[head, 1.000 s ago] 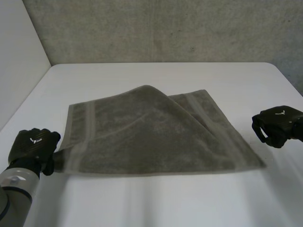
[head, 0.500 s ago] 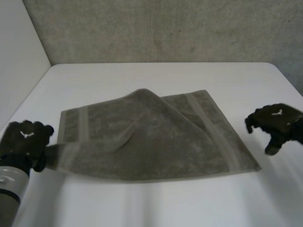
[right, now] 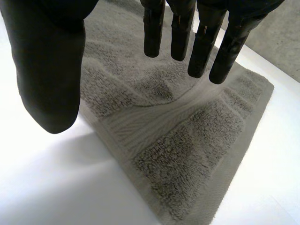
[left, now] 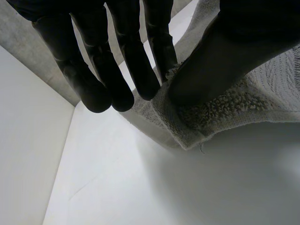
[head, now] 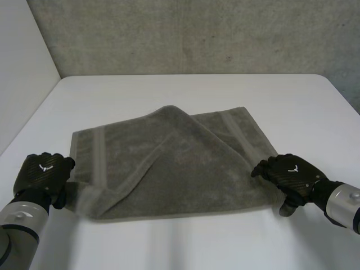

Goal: Fold the towel.

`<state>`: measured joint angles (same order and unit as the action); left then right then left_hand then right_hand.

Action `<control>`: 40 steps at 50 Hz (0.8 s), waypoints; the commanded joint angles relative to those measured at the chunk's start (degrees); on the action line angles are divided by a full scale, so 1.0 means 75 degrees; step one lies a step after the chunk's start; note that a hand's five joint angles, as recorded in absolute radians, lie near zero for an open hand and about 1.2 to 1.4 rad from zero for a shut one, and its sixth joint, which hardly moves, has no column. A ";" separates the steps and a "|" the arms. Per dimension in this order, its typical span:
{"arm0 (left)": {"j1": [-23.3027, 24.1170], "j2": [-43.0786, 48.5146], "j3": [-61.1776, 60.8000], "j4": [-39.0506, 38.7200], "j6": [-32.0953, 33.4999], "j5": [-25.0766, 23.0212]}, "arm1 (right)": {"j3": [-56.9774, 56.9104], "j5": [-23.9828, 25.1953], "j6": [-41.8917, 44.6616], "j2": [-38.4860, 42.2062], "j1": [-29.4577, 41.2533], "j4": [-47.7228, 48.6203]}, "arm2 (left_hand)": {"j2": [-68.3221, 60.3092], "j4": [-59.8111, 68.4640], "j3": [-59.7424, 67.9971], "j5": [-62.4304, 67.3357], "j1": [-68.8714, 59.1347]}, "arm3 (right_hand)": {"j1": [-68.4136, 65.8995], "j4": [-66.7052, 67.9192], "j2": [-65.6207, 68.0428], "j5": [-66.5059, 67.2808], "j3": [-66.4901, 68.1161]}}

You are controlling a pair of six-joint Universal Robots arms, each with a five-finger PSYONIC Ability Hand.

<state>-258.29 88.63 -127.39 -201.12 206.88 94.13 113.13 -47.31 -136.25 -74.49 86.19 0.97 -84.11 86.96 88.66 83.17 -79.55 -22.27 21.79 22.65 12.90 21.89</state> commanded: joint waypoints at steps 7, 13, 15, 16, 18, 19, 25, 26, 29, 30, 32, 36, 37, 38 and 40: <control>0.0008 -0.0063 -0.0030 0.0004 -0.0009 0.0000 | -0.0167 -0.0090 0.0026 0.0768 0.0039 0.0692 | 0.0548 -0.0929 -0.1155 -0.1756 -0.0060 | -0.1471 0.1534 0.1420 0.1386 0.1521; 0.0020 -0.0063 -0.0030 0.0004 -0.0033 0.0000 | -0.0225 -0.0090 0.0015 0.0779 0.0062 0.0844 | 0.0548 -0.0929 -0.1155 -0.1756 -0.0060 | -0.2570 0.2633 0.2519 0.2485 0.2620; 0.0020 -0.0075 -0.0030 0.0004 -0.0033 0.0000 | -0.0249 -0.0102 0.0015 0.0838 0.0109 0.0937 | 0.0548 -0.0929 -0.1155 -0.1756 -0.0060 | -0.2860 0.2924 0.2810 0.2775 0.2910; 0.0020 -0.0075 -0.0030 -0.0008 -0.0033 0.0000 | -0.0249 -0.0102 0.0015 0.0838 0.0109 0.0938 | 0.0548 -0.0929 -0.1155 -0.1756 -0.0060 | -0.2861 0.2925 0.2811 0.2776 0.2911; 0.0020 -0.0075 -0.0030 -0.0008 -0.0033 0.0000 | -0.0260 -0.0114 0.0015 0.0850 0.0133 0.1008 | 0.0548 -0.0929 -0.1155 -0.1756 -0.0060 | -0.2951 0.3014 0.2900 0.2866 0.3001; 0.0020 -0.0075 -0.0030 -0.0008 -0.0033 0.0000 | -0.0272 -0.0137 0.0026 0.0885 0.0156 0.1078 | 0.0548 -0.0929 -0.1155 -0.1756 -0.0060 | -0.2973 0.3037 0.2923 0.2888 0.3023; 0.0008 -0.0075 -0.0053 -0.0160 -0.0033 0.0000 | -0.0331 -0.0312 0.0026 0.1002 0.0285 0.1137 | 0.0548 -0.0929 -0.1155 -0.1756 -0.0060 | -0.3825 0.3889 0.3775 0.3740 0.3875; 0.0008 -0.0075 -0.0054 -0.0160 -0.0033 0.0000 | -0.0331 -0.0313 0.0026 0.1002 0.0285 0.1137 | 0.0548 -0.0929 -0.1155 -0.1756 -0.0060 | -0.3826 0.3889 0.3775 0.3741 0.3876; 0.0020 -0.0075 -0.0054 -0.0172 -0.0033 0.0000 | -0.0354 -0.0383 0.0026 0.1026 0.0367 0.1149 | 0.0548 -0.0929 -0.1155 -0.1756 -0.0060 | -0.4140 0.4203 0.4089 0.4055 0.4190; 0.0020 -0.0086 -0.0054 -0.0172 -0.0033 0.0000 | -0.0366 -0.0395 0.0026 0.1037 0.0413 0.1160 | 0.0548 -0.0929 -0.1155 -0.1756 -0.0060 | -0.4473 0.4536 0.4422 0.4388 0.4523; 0.0020 -0.0075 -0.0054 -0.0172 -0.0033 0.0000 | -0.0378 -0.0407 0.0015 0.1096 0.0449 0.1172 | 0.0548 -0.0929 -0.1155 -0.1756 -0.0060 | -0.4813 0.4876 0.4762 0.4727 0.4863; 0.0020 -0.0086 -0.0065 -0.0172 -0.0045 0.0000 | -0.0389 -0.0465 0.0026 0.1131 0.0507 0.1184 | 0.0548 -0.0929 -0.1155 -0.1756 -0.0060 | -0.6757 0.6820 0.6706 0.6672 0.6807; 0.0020 -0.0086 -0.0065 -0.0172 -0.0045 0.0000 | -0.0389 -0.0465 0.0026 0.1131 0.0508 0.1184 | 0.0548 -0.0929 -0.1155 -0.1756 -0.0060 | -0.6764 0.6827 0.6713 0.6679 0.6814; 0.0008 -0.0098 -0.0077 -0.0172 -0.0045 0.0000 | -0.0389 -0.0500 0.0015 0.1131 0.0508 0.1184 | 0.0548 -0.0929 -0.1155 -0.1756 -0.0060 | -0.7652 0.7715 0.7601 0.7567 0.7702; 0.0008 -0.0098 -0.0077 -0.0172 -0.0045 0.0000 | -0.0401 -0.0512 0.0015 0.1131 0.0496 0.1184 | 0.0548 -0.0929 -0.1155 -0.1756 -0.0060 | -0.7698 0.7761 0.7647 0.7613 0.7748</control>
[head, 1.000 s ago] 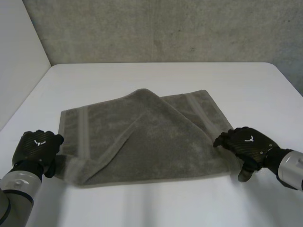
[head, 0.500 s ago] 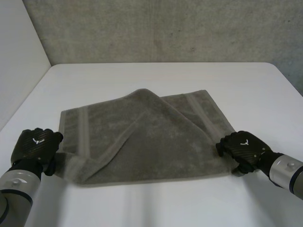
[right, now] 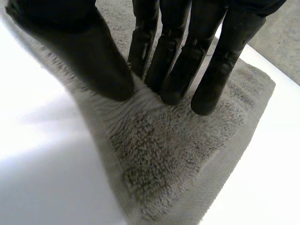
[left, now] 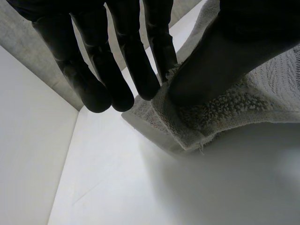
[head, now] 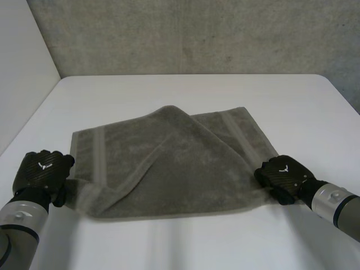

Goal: Fold the towel.

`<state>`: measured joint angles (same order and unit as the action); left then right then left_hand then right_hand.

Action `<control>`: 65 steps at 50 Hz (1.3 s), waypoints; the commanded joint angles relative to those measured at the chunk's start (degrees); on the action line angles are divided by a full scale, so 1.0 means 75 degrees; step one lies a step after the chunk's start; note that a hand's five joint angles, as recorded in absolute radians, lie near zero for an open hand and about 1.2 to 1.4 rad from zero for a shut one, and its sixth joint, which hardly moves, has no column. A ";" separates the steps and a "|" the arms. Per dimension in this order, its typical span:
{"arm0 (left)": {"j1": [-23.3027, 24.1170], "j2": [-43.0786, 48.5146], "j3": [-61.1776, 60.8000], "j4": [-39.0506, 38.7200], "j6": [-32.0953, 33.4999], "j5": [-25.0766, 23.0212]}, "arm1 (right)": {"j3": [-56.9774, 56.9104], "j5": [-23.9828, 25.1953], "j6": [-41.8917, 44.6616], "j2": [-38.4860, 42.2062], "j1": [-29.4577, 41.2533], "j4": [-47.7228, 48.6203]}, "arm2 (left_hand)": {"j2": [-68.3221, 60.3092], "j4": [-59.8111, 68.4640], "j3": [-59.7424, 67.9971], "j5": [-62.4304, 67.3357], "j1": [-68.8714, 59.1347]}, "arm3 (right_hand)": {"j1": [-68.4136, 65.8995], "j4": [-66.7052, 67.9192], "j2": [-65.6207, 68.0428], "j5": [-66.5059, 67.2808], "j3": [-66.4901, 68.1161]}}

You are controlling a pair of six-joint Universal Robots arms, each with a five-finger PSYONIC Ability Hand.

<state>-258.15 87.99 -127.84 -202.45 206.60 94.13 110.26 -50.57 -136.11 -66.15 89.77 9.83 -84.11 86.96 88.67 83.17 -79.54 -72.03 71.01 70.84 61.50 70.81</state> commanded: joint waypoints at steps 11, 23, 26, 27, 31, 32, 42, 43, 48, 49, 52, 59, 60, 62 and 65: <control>0.0002 -0.0201 0.0006 0.0005 -0.0113 0.0012 | -0.0123 -0.0206 -0.0075 -0.0132 -0.0098 -0.0126 | 0.0548 -0.0929 -0.1156 -0.1756 -0.0061 | -0.1062 0.1199 0.1222 0.1134 0.1225; 0.0037 -0.1172 0.0135 0.0378 -0.0582 0.0024 | -0.1072 0.0004 -0.0638 -0.1794 -0.0344 -0.2468 | 0.0548 -0.0929 -0.1156 -0.1756 -0.0061 | -0.1062 0.1199 0.1222 0.1134 0.1225; -0.0022 -0.1512 0.0146 0.0846 -0.0629 0.0012 | -0.1154 -0.0019 -0.0370 -0.2205 -0.0391 -0.2972 | 0.0548 -0.0929 -0.1156 -0.1756 -0.0061 | -0.1062 0.1199 0.1222 0.1134 0.1225; -0.0022 -0.1514 0.0146 0.0849 -0.0629 0.0012 | -0.1155 -0.0019 -0.0368 -0.2207 -0.0391 -0.2974 | 0.0548 -0.0929 -0.1156 -0.1756 -0.0061 | -0.1062 0.1199 0.1222 0.1134 0.1225; -0.0033 -0.2039 0.0263 0.1573 -0.0676 0.0012 | -0.1318 -0.0078 0.0169 -0.2581 -0.0415 -0.3850 | 0.0548 -0.0929 -0.1156 -0.1756 -0.0061 | -0.1062 0.1199 0.1222 0.1134 0.1225; -0.0034 -0.2041 0.0264 0.1575 -0.0676 0.0012 | -0.1319 -0.0078 0.0171 -0.2582 -0.0415 -0.3853 | 0.0548 -0.0929 -0.1156 -0.1756 -0.0061 | -0.1062 0.1199 0.1222 0.1134 0.1225; -0.0478 -0.2767 0.0486 0.1892 -0.0712 0.0000 | -0.2079 -0.0077 0.0405 -0.2571 -0.0228 -0.4955 | 0.0548 -0.0929 -0.1156 -0.1756 -0.0061 | -0.1062 0.1199 0.1222 0.1134 0.1225; -0.0479 -0.2768 0.0486 0.1892 -0.0711 0.0000 | -0.2080 -0.0078 0.0405 -0.2570 -0.0227 -0.4955 | 0.0548 -0.0929 -0.1156 -0.1756 -0.0061 | -0.1062 0.1199 0.1222 0.1134 0.1225; -0.0866 -0.2756 0.0451 0.1939 -0.0665 -0.0023 | -0.2420 -0.0195 0.0370 -0.1914 0.0136 -0.4990 | 0.0548 -0.0929 -0.1156 -0.1756 -0.0061 | -0.1062 0.1199 0.1222 0.1134 0.1225; -0.0947 -0.2756 0.0416 0.1950 -0.0665 -0.0047 | -0.2513 -0.0230 0.0370 -0.1740 0.0264 -0.5083 | 0.0548 -0.0929 -0.1156 -0.1756 -0.0061 | -0.1062 0.1199 0.1222 0.1134 0.1225; -0.1029 -0.2744 0.0346 0.2009 -0.0653 -0.0059 | -0.2666 -0.0405 0.0393 -0.1470 0.0428 -0.5340 | 0.0548 -0.0929 -0.1156 -0.1756 -0.0061 | -0.1062 0.1199 0.1222 0.1134 0.1225; -0.1053 -0.2744 0.0334 0.2103 -0.0618 -0.0059 | -0.3112 -0.0757 0.0358 -0.1129 0.0921 -0.5552 | 0.0548 -0.0929 -0.1156 -0.1756 -0.0061 | -0.1062 0.1199 0.1222 0.1134 0.1225; -0.1053 -0.2686 0.0380 0.2079 -0.0618 -0.0070 | -0.3274 -0.0804 0.0324 -0.1059 0.1014 -0.5552 | 0.0548 -0.0929 -0.1156 -0.1756 -0.0061 | -0.1062 0.1199 0.1222 0.1134 0.1225; -0.1065 -0.2650 0.0451 0.2056 -0.0618 -0.0070 | -0.3440 -0.0816 0.0288 -0.0976 0.1062 -0.5552 | 0.0548 -0.0929 -0.1156 -0.1756 -0.0061 | -0.1062 0.1199 0.1222 0.1134 0.1225; -0.1088 -0.2546 0.0649 0.1986 -0.0606 -0.0093 | -0.3824 -0.0816 0.0218 -0.0755 0.1062 -0.5541 | 0.0548 -0.0929 -0.1156 -0.1756 -0.0061 | -0.1062 0.1199 0.1222 0.1134 0.1225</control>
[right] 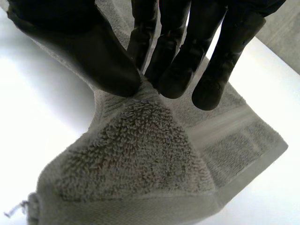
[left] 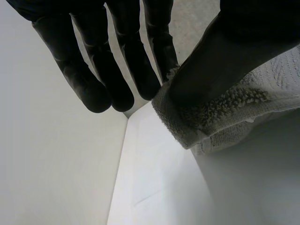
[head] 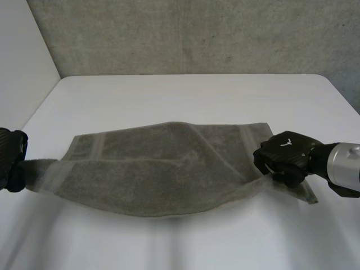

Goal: Fold the towel.

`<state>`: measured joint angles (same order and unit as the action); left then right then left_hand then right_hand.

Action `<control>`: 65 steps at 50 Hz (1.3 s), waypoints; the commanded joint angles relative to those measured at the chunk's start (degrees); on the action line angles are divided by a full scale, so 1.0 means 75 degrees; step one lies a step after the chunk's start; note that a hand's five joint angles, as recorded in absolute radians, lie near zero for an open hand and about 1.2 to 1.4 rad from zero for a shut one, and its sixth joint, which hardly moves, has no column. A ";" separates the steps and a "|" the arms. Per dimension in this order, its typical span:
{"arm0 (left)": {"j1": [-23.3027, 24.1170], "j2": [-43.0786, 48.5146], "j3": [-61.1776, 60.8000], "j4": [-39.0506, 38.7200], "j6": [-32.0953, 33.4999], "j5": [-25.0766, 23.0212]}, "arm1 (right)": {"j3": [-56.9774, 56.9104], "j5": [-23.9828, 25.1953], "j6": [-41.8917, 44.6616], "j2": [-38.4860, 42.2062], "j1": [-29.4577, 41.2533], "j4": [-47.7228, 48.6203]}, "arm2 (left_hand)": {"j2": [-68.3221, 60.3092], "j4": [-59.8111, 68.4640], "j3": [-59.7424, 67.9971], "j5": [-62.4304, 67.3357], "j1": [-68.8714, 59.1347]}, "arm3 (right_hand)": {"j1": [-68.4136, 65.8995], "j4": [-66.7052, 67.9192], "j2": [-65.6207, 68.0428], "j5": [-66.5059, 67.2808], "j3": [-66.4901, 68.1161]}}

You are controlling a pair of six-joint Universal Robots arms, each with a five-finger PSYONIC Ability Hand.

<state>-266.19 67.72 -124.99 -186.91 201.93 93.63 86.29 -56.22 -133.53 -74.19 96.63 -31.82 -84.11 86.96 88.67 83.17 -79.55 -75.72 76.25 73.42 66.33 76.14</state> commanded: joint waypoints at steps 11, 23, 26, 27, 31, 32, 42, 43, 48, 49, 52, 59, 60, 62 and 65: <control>0.0311 0.3281 0.1990 -0.0556 -0.0029 -0.0274 | -0.2595 -0.0214 -0.0699 0.1978 0.0287 0.0106 | 0.0548 -0.0929 -0.1156 -0.1756 -0.0060 | -0.0571 0.0500 0.0878 0.0489 0.0514; 0.0968 0.7208 0.5820 0.0496 -0.0041 0.0816 | -0.4145 -0.1035 -0.2069 0.3527 0.0546 0.2142 | 0.0548 -0.0929 -0.1156 -0.1756 -0.0060 | -0.0571 0.0500 0.0878 0.0489 0.0514; 0.0992 0.7900 0.6805 0.1117 -0.0088 0.0840 | -0.4216 -0.1047 -0.2456 0.3761 0.0557 0.2764 | 0.0548 -0.0929 -0.1156 -0.1756 -0.0060 | -0.0571 0.0500 0.0878 0.0489 0.0514; 0.0992 0.7904 0.6810 0.1120 -0.0088 0.0840 | -0.4216 -0.1047 -0.2458 0.3762 0.0557 0.2767 | 0.0548 -0.0929 -0.1156 -0.1756 -0.0060 | -0.0571 0.0500 0.0878 0.0489 0.0514; 0.1085 0.8768 0.8118 0.1658 -0.0216 0.0863 | -0.4403 -0.1233 -0.2645 0.4183 0.0756 0.3503 | 0.0548 -0.0929 -0.1156 -0.1756 -0.0060 | -0.0571 0.0500 0.0878 0.0489 0.0514; 0.1155 0.8991 0.8505 0.1729 -0.0263 0.0887 | -0.4485 -0.1373 -0.2645 0.4312 0.0791 0.3667 | 0.0548 -0.0929 -0.1156 -0.1756 -0.0060 | -0.0571 0.0500 0.0878 0.0489 0.0514; 0.1261 0.9790 0.9961 0.1788 -0.0346 0.1332 | -0.5000 -0.1715 -0.2657 0.5121 0.0956 0.4055 | 0.0548 -0.0929 -0.1156 -0.1756 -0.0060 | -0.0571 0.0500 0.0878 0.0489 0.0514; 0.1261 0.9790 0.9962 0.1788 -0.0346 0.1332 | -0.5001 -0.1715 -0.2657 0.5122 0.0956 0.4056 | 0.0548 -0.0929 -0.1156 -0.1756 -0.0060 | -0.0571 0.0500 0.0878 0.0489 0.0514; 0.1332 0.9989 1.0243 0.1695 -0.0381 0.1344 | -0.5317 -0.1913 -0.2645 0.5508 0.1026 0.4336 | 0.0548 -0.0929 -0.1156 -0.1756 -0.0060 | -0.0571 0.0500 0.0878 0.0489 0.0514; 0.1332 1.0024 1.0301 0.1671 -0.0450 0.1332 | -0.5375 -0.1984 -0.2645 0.5567 0.1038 0.4430 | 0.0548 -0.0929 -0.1156 -0.1756 -0.0060 | -0.0571 0.0500 0.0878 0.0489 0.0514; 0.1332 1.0060 1.0349 0.1648 -0.0521 0.1332 | -0.5399 -0.2043 -0.2645 0.5614 0.1061 0.4524 | 0.0548 -0.0929 -0.1156 -0.1756 -0.0060 | -0.0571 0.0500 0.0878 0.0489 0.0514; 0.1332 1.0247 1.0454 0.1566 -0.0639 0.1332 | -0.5411 -0.2253 -0.2669 0.5743 0.1132 0.5109 | 0.0548 -0.0929 -0.1156 -0.1756 -0.0060 | -0.0571 0.0500 0.0878 0.0489 0.0514; 0.1332 1.0259 1.0478 0.1507 -0.0673 0.1344 | -0.5411 -0.2335 -0.2669 0.5755 0.1143 0.5238 | 0.0548 -0.0929 -0.1156 -0.1756 -0.0060 | -0.0571 0.0500 0.0878 0.0489 0.0514; 0.1343 1.0259 1.0489 0.1426 -0.0720 0.1367 | -0.5411 -0.2382 -0.2657 0.5778 0.1143 0.5355 | 0.0548 -0.0929 -0.1156 -0.1756 -0.0060 | -0.0571 0.0500 0.0878 0.0489 0.0514; 0.1378 1.0247 1.0478 0.1285 -0.0837 0.1437 | -0.5411 -0.2418 -0.2657 0.5825 0.1155 0.5508 | 0.0548 -0.0929 -0.1156 -0.1756 -0.0060 | -0.0571 0.0500 0.0878 0.0489 0.0514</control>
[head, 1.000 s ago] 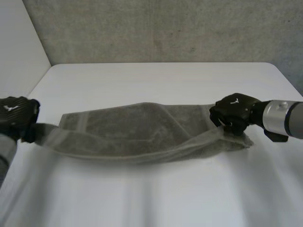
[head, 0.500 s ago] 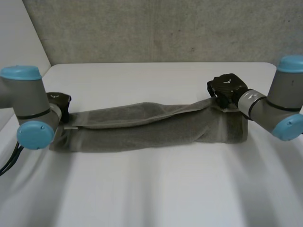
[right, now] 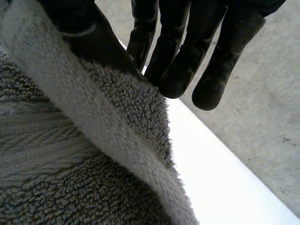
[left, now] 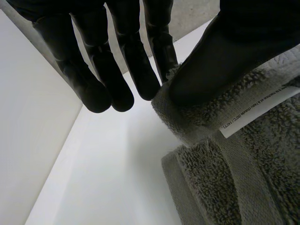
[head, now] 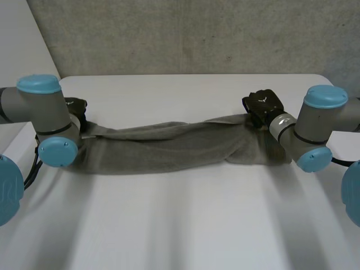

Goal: Fold the towel.

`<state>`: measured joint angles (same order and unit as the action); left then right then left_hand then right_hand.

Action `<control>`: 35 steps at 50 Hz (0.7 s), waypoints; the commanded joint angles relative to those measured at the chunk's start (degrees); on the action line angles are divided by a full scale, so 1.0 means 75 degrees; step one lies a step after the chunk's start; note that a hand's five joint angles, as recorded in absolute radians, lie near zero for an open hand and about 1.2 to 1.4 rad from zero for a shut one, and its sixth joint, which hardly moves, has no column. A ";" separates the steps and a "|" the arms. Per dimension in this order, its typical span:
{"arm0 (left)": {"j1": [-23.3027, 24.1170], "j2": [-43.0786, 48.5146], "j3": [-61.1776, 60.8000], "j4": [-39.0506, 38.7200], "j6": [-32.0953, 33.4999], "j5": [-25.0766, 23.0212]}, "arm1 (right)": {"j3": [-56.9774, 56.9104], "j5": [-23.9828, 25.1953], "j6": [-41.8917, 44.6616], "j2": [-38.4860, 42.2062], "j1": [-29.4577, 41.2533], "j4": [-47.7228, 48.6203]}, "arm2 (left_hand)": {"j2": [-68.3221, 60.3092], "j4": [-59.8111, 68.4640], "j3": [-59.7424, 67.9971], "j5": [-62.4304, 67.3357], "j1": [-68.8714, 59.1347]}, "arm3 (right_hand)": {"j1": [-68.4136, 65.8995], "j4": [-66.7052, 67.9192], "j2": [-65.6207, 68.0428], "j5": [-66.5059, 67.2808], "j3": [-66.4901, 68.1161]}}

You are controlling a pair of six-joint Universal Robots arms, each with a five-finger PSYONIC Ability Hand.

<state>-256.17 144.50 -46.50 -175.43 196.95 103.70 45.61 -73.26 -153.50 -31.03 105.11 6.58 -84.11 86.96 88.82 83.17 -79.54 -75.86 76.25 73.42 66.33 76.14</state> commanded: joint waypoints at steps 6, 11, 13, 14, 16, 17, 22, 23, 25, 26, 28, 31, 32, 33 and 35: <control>0.0183 -0.0060 -0.0046 -0.0235 -0.0209 0.0118 | 0.0013 -0.0240 -0.0006 0.0048 0.0048 0.0435 | 0.9315 -0.9695 -0.9943 -1.0522 0.8706 | 0.8781 -0.8833 -0.8456 -0.8844 -0.8819; 0.0429 -0.0480 -0.0139 -0.0211 -0.0209 0.0107 | 0.0059 -0.0532 -0.0006 -0.0267 0.0083 0.0423 | 0.9853 -1.0233 -1.0481 -1.1061 0.9244 | 0.8781 -0.8833 -0.8456 -0.8844 -0.8819; 0.0429 -0.0703 -0.0197 -0.0211 -0.0221 0.0118 | 0.0141 -0.0567 -0.0006 -0.0466 0.0072 0.0423 | 0.9853 -1.0233 -1.0481 -1.1061 0.9244 | 0.8781 -0.8833 -0.8456 -0.8844 -0.8819; 0.0429 -0.0960 -0.0302 -0.0211 -0.0233 0.0130 | 0.0246 -0.0602 -0.0006 -0.0746 0.0049 0.0411 | 0.9853 -1.0233 -1.0481 -1.1061 0.9244 | 0.8781 -0.8833 -0.8456 -0.8844 -0.8819; 0.0417 -0.1253 -0.0431 -0.0234 -0.0256 0.0130 | 0.0421 -0.0614 -0.0006 -0.1074 0.0037 0.0411 | 0.9853 -1.0233 -1.0481 -1.1061 0.9244 | 0.8781 -0.8833 -0.8456 -0.8844 -0.8819; 0.0406 -0.1580 -0.0595 -0.0246 -0.0268 0.0130 | 0.0632 -0.0603 -0.0006 -0.1460 0.0037 0.0411 | 0.9853 -1.0233 -1.0481 -1.1061 0.9244 | 0.8781 -0.8833 -0.8456 -0.8844 -0.8819; 0.0335 -0.2588 -0.1355 -0.0316 -0.0291 0.0072 | 0.1591 -0.0638 -0.0006 -0.2691 0.0002 0.0411 | 0.9831 -1.0211 -1.0459 -1.1038 0.9222 | 0.8781 -0.8833 -0.8456 -0.8844 -0.8819; 0.0289 -0.2893 -0.1660 -0.0375 -0.0303 0.0060 | 0.1931 -0.0638 -0.0006 -0.3008 -0.0033 0.0377 | 0.9808 -1.0189 -1.0436 -1.1016 0.9199 | 0.8781 -0.8833 -0.8456 -0.8844 -0.8819; 0.0253 -0.3175 -0.1999 -0.0456 -0.0303 0.0048 | 0.2294 -0.0638 -0.0006 -0.3312 -0.0045 0.0353 | 0.9742 -1.0122 -1.0370 -1.0949 0.9132 | 0.8781 -0.8833 -0.8456 -0.8844 -0.8819; 0.0218 -0.3433 -0.2374 -0.0562 -0.0280 0.0013 | 0.2669 -0.0638 -0.0006 -0.3571 -0.0069 0.0353 | 0.9696 -1.0077 -1.0325 -1.0904 0.9087 | 0.8781 -0.8833 -0.8456 -0.8844 -0.8819; 0.0195 -0.3644 -0.2784 -0.0655 -0.0257 -0.0045 | 0.3044 -0.0638 0.0006 -0.3794 -0.0069 0.0341 | 0.9652 -1.0032 -1.0280 -1.0859 0.9042 | 0.8781 -0.8833 -0.8456 -0.8844 -0.8819; 0.0194 -0.3963 -0.3585 -0.0797 -0.0198 -0.0175 | 0.3774 -0.0615 0.0017 -0.4171 -0.0069 0.0282 | 0.9629 -1.0009 -1.0257 -1.0836 0.9020 | 0.8781 -0.8833 -0.8456 -0.8844 -0.8819; 0.0206 -0.4055 -0.3956 -0.0832 -0.0186 -0.0302 | 0.4053 -0.0615 0.0017 -0.4287 -0.0080 0.0213 | 0.9540 -0.9920 -1.0168 -1.0747 0.8931 | 0.8781 -0.8833 -0.8456 -0.8844 -0.8819; 0.0218 -0.4138 -0.4331 -0.0867 -0.0186 -0.0466 | 0.4299 -0.0591 0.0017 -0.4346 -0.0115 0.0096 | 0.9517 -0.9897 -1.0145 -1.0724 0.8908 | 0.8781 -0.8833 -0.8456 -0.8844 -0.8819; 0.0206 -0.4232 -0.5011 -0.1019 -0.0128 -0.0782 | 0.4652 -0.0568 0.0017 -0.4347 -0.0291 -0.0138 | 0.9405 -0.9785 -1.0033 -1.0612 0.8796 | 0.8146 -0.8198 -0.7821 -0.8209 -0.8184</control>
<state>-254.65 115.11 -73.07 -181.16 195.35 102.06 73.36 -77.89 -153.41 -61.92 104.45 8.42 -14.95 15.30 14.55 13.52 -15.45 -13.04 14.56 14.54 3.12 14.04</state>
